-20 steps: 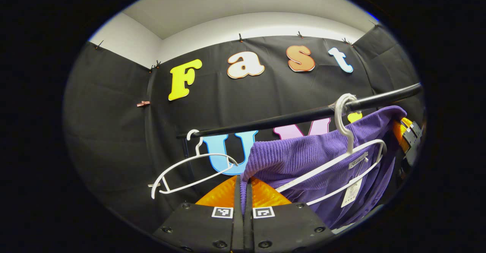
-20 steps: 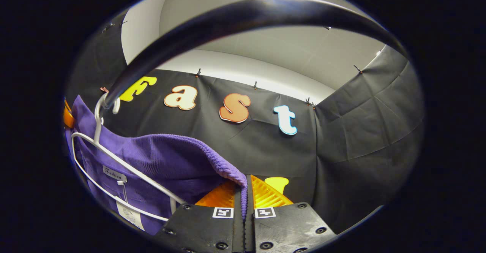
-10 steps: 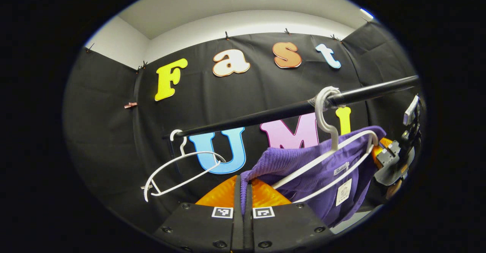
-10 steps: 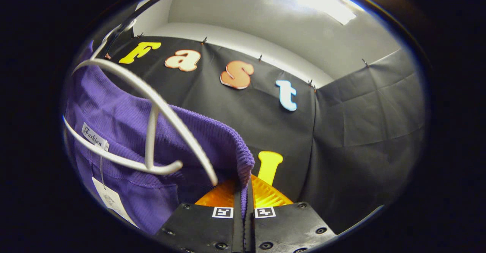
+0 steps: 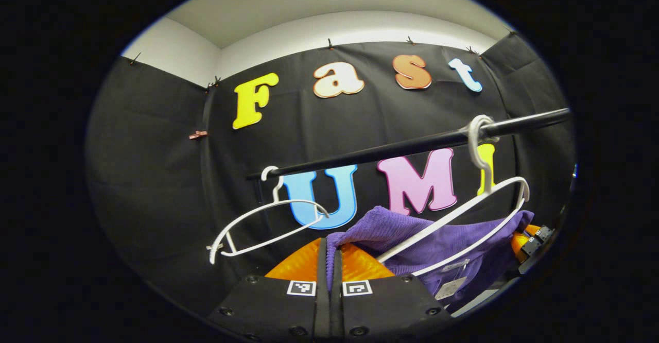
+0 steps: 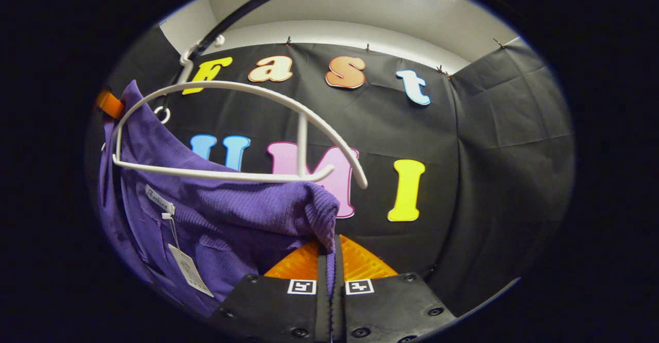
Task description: Grasp the clothes on the hanger with both hands and then place them into the laundry hamper below.
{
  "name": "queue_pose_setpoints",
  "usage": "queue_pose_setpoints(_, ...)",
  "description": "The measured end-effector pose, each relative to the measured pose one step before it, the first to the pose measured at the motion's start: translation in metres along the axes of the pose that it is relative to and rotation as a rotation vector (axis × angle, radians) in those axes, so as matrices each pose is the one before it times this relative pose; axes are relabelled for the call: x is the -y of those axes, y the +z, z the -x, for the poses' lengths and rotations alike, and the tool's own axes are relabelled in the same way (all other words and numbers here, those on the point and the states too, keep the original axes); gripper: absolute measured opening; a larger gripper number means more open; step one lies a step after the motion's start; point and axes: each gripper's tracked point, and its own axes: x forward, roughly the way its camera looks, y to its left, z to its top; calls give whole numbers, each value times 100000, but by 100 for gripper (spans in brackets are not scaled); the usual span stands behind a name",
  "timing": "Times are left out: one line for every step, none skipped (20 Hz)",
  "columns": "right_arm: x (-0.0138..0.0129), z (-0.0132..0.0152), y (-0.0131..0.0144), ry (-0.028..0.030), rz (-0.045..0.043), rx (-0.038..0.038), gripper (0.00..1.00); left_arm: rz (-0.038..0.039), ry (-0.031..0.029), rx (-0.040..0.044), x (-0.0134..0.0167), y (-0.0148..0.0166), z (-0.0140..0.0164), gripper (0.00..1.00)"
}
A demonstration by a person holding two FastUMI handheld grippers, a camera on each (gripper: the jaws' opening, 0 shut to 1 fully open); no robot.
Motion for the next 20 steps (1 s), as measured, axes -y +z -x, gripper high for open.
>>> queue_pose_setpoints(-750,493,421,2016,228,116,6,-13,1672,-524,-934,-345,406,5)
queue_pose_setpoints(-800,551,436,2133,-660,-159,6,-283,1842,-726,-1029,-534,470,5)
queue_pose_setpoints(-888,836,283,1895,-610,-60,6,144,1356,-1049,-813,-463,398,5)
queue_pose_setpoints(-680,792,365,1447,-439,-288,6,692,355,-1799,-453,-769,372,5)
queue_pose_setpoints(-589,666,351,1391,-558,-116,6,305,32,-1870,-321,-851,408,5)
queue_pose_setpoints(-603,699,134,1240,-707,-747,6,-310,335,-2344,-327,-1334,398,5)
queue_pose_setpoints(-495,713,4,1511,-790,-778,6,-44,7,-2858,-258,-1387,324,4)
queue_pose_setpoints(-583,716,-194,1154,-136,-1196,6,689,-345,-2752,-75,-1465,295,5)
queue_pose_setpoints(-399,655,-200,1305,346,-1013,6,1515,-969,-2615,204,-1303,248,5)
queue_pose_setpoints(-389,743,-275,990,316,-995,6,1613,-1234,-2177,368,-1314,273,5)
queue_pose_setpoints(-875,683,-387,1583,-182,-1001,6,1533,-1050,-1992,381,-1178,349,5)
queue_pose_setpoints(-582,390,-219,1963,-491,-1293,6,1444,-1372,-2164,488,-1280,302,5)
queue_pose_setpoints(-669,515,-287,2197,-441,-1295,6,1657,-1815,-1983,704,-1089,335,5)
queue_pose_setpoints(-764,480,45,2464,-241,-704,6,1379,-1754,-1700,820,-1078,391,5)
queue_pose_setpoints(-769,172,92,2355,172,-424,6,827,-2211,-1236,1038,-648,432,5)
queue_pose_setpoints(-842,281,284,2400,216,-309,6,394,-2761,-763,1309,-592,507,5)
queue_pose_setpoints(-714,363,148,2291,229,-252,6,409,-3151,-274,1421,-233,453,5)
queue_pose_setpoints(-534,361,406,1891,-82,102,6,749,-3577,-133,1511,-12,431,5)
queue_pose_setpoints(-576,153,612,1649,-304,586,6,877,-3602,271,1448,290,359,5)
queue_pose_setpoints(-306,299,769,1167,-581,689,6,777,-3252,672,1437,426,413,5)
